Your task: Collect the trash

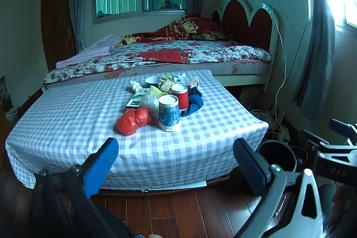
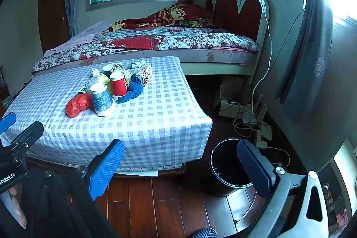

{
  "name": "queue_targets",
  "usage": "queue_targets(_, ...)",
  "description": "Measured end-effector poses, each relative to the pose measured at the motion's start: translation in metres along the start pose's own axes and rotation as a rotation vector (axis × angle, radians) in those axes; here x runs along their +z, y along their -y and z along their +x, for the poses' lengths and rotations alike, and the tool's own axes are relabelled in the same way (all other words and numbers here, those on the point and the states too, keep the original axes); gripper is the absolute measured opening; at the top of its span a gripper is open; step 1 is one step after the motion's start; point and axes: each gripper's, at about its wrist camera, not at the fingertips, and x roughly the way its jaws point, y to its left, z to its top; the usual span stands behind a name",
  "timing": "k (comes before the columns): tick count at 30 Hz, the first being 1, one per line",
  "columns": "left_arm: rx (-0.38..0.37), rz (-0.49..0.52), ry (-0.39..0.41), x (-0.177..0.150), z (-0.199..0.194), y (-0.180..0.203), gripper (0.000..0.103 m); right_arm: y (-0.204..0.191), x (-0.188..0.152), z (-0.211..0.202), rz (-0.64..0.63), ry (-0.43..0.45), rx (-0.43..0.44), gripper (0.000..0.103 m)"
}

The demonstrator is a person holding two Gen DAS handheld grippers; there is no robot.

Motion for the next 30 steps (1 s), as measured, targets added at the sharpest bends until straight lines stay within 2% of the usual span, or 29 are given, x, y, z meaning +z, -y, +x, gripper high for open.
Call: queue_targets(30,-0.007,0.001,0.019,0.007,-0.002,-0.001,0.103,0.0,0.009,0.003,-0.009,-0.005,0.003,0.102)
